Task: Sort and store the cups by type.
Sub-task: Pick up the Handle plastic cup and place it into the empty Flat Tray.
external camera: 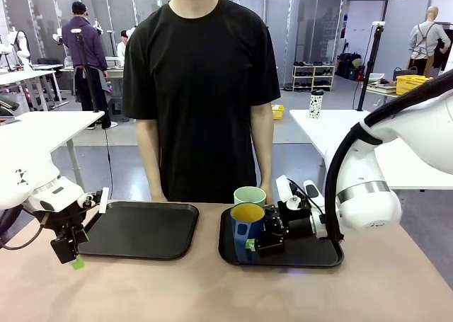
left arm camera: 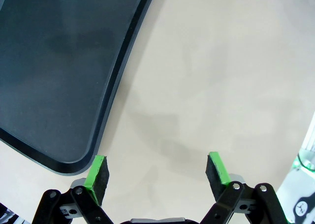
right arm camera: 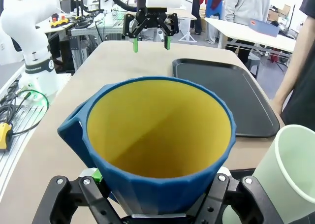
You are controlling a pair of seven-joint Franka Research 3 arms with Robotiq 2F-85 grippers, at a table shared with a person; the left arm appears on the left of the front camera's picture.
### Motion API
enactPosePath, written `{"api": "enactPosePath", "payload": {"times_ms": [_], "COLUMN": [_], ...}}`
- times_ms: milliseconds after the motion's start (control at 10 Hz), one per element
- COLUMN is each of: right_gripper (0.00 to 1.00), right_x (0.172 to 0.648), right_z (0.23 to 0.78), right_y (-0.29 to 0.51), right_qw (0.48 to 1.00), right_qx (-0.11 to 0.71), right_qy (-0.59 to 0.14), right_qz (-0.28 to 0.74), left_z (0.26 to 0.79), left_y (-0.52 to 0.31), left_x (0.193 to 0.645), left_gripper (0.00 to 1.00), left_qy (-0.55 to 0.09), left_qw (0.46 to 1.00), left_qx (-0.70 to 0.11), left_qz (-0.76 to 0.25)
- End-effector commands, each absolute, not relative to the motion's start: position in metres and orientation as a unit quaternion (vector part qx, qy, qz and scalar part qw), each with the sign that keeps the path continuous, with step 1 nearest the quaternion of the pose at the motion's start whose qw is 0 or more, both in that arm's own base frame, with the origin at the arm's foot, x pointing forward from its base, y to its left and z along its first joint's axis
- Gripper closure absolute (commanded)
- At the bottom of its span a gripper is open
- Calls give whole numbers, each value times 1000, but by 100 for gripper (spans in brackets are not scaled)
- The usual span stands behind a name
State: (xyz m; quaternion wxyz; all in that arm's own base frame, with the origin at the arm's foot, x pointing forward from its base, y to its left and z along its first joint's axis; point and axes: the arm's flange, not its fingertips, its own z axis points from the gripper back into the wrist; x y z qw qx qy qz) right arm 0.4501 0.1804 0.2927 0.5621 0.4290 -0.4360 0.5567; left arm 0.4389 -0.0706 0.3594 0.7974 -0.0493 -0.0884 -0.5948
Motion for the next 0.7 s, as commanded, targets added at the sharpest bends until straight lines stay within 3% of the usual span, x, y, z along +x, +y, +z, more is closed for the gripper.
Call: {"api": "enactPosePath", "payload": {"times_ms": [0, 100, 200, 600], "right_gripper": [36, 36, 26, 26], "right_x": [452, 452, 450, 418], "right_z": [291, 291, 292, 281], "right_y": [180, 180, 180, 234], "right_qw": [557, 557, 563, 550], "right_qx": [432, 432, 429, 441], "right_qy": [-439, -439, -436, -448], "right_qz": [557, 557, 556, 550], "left_z": [359, 359, 359, 359], "left_y": [-68, -68, -68, -68], "left_x": [439, 439, 439, 439], "left_gripper": [0, 0, 0, 0], "left_qy": [-95, -95, -95, -95], "left_qw": [792, 792, 792, 792], "left_qx": [-54, -54, -54, -54], "left_qz": [-601, -601, -601, -601]}}
